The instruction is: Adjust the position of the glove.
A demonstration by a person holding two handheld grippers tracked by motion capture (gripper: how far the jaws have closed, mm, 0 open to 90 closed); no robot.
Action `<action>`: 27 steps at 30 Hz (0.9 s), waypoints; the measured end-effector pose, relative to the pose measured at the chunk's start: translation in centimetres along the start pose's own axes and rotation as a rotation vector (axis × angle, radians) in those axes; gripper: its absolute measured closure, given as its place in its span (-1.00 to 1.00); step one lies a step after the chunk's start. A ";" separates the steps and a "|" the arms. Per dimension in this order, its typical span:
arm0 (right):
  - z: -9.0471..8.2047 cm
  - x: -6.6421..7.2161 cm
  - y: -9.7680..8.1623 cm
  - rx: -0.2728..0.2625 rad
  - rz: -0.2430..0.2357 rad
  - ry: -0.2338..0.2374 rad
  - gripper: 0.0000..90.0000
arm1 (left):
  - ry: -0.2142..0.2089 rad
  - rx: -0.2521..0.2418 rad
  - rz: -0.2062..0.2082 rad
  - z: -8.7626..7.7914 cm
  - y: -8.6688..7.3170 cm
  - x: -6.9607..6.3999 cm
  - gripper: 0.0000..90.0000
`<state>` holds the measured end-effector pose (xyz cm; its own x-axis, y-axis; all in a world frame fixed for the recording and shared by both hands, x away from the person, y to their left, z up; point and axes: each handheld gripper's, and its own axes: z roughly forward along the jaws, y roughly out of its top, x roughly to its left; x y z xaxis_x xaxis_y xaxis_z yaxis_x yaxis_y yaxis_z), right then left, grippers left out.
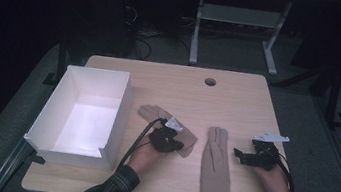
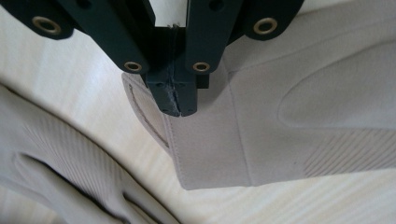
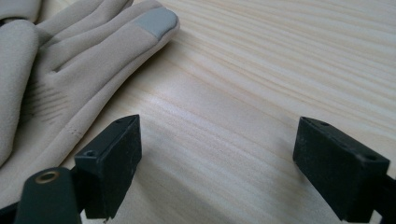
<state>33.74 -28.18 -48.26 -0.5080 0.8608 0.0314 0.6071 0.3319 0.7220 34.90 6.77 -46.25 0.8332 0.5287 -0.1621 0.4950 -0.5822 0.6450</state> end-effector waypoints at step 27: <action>0.0 0.0 0.0 -0.003 -0.005 -0.001 -0.66 | 0.048 0.023 -0.029 -4.4 -3.4 -1.8 0.97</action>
<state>33.77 -28.20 -48.28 -0.5107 0.8594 0.0272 0.6026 0.3351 0.7243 30.62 10.51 -44.87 0.8057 0.5745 -0.1439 0.5248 -0.5798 0.6232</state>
